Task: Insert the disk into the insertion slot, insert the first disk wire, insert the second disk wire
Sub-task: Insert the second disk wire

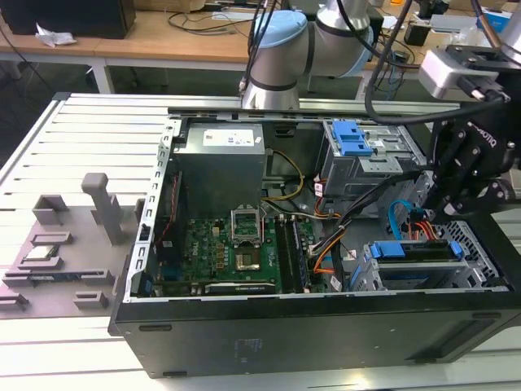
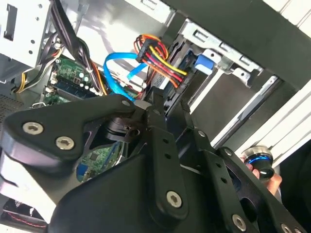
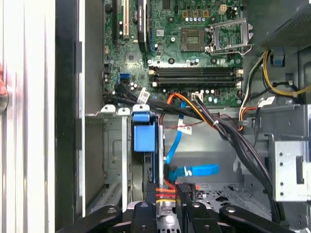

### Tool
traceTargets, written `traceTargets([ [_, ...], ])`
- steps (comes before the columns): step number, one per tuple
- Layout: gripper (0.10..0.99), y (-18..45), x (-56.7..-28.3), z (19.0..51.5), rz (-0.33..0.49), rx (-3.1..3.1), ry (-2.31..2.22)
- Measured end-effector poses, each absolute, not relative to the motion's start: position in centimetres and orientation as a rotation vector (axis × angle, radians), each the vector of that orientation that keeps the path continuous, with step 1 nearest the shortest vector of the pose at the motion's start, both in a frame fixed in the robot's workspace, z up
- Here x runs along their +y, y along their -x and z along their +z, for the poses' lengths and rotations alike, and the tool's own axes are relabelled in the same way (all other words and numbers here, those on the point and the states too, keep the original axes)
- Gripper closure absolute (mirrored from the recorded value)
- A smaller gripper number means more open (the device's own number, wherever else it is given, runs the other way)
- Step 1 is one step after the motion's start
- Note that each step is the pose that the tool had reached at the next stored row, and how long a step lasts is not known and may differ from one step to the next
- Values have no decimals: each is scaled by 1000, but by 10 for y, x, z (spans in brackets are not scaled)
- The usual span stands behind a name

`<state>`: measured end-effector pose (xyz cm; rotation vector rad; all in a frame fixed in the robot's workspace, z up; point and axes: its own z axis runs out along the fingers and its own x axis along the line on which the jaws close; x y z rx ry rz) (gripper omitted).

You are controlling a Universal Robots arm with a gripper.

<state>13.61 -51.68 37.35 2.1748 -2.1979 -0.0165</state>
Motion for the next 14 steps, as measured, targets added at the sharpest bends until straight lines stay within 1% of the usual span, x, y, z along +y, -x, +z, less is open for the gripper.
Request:
traceTargets([
  [3, 784, -129, -516, 373, -16, -2198, -2174],
  [5, 784, -121, -515, 371, 1, -2192, -2164],
  [14, 784, -114, -515, 369, 2, -2200, -2156],
])
